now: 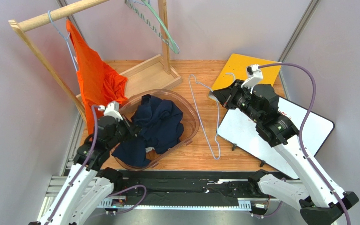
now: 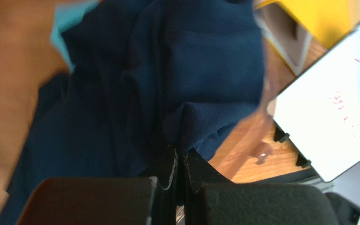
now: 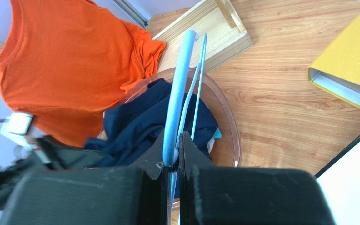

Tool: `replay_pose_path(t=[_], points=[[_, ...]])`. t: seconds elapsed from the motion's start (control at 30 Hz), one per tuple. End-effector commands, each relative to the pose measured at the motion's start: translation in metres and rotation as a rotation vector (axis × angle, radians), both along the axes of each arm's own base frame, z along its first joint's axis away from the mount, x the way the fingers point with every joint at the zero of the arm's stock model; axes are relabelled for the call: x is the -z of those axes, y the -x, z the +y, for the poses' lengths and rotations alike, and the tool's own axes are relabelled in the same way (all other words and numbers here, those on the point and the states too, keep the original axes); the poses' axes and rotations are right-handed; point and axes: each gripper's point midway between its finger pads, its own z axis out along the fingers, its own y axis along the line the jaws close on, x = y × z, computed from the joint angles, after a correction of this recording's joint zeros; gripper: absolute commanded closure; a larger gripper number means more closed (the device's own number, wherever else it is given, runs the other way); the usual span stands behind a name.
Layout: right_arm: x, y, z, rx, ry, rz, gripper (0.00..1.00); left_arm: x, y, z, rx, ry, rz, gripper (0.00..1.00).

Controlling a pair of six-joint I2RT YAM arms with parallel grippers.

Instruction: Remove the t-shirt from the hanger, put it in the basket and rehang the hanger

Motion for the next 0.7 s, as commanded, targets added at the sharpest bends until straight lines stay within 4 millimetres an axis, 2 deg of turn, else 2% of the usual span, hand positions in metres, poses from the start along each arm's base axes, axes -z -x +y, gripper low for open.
replay_pose_path(t=[0.0,0.07,0.1,0.2,0.27,0.3,0.37,0.4,0.43,0.47,0.5,0.53,0.57,0.6,0.67], points=[[-0.015,0.001,0.006,-0.030,-0.044,-0.045,1.00,0.054,0.001,0.004,-0.169,0.140,0.126,1.00],[-0.015,0.002,0.007,-0.038,-0.044,-0.042,1.00,0.072,-0.002,0.009,-0.240,0.166,0.158,1.00],[-0.016,0.003,0.008,-0.044,-0.046,-0.042,1.00,0.090,0.001,0.012,-0.262,0.159,0.195,1.00],[-0.014,0.005,0.010,-0.056,-0.038,-0.035,1.00,0.107,0.001,0.012,-0.286,0.162,0.232,1.00],[-0.013,0.005,0.010,-0.063,-0.033,-0.033,1.00,0.108,0.002,0.012,-0.282,0.151,0.240,0.99],[-0.013,0.005,0.012,-0.071,-0.031,-0.028,1.00,0.101,0.001,0.012,-0.275,0.150,0.224,0.96],[-0.014,0.005,0.014,-0.080,-0.034,-0.027,1.00,0.089,0.002,0.012,-0.241,0.125,0.196,0.83],[-0.012,0.005,0.016,-0.087,-0.032,-0.021,1.00,0.071,-0.001,0.010,-0.222,0.130,0.157,0.77],[-0.012,0.004,0.017,-0.090,-0.032,-0.019,1.00,0.062,0.001,0.006,-0.185,0.131,0.143,0.61],[-0.013,0.004,0.017,-0.093,-0.031,-0.019,1.00,0.051,0.002,0.004,-0.135,0.111,0.099,0.55],[-0.014,0.003,0.019,-0.099,-0.034,-0.019,1.00,0.030,0.000,0.002,-0.110,0.119,0.047,0.51],[-0.012,0.001,0.020,-0.100,-0.029,-0.014,1.00,0.018,0.005,-0.006,-0.047,0.138,0.026,0.44],[-0.012,0.001,0.020,-0.101,-0.030,-0.011,1.00,0.005,0.008,-0.008,-0.006,0.130,-0.021,0.41],[-0.013,0.000,0.021,-0.099,-0.032,-0.012,1.00,-0.016,0.012,-0.013,0.036,0.151,-0.067,0.39],[-0.012,-0.002,0.022,-0.100,-0.033,-0.007,1.00,-0.036,0.018,-0.016,0.082,0.152,-0.123,0.17]])
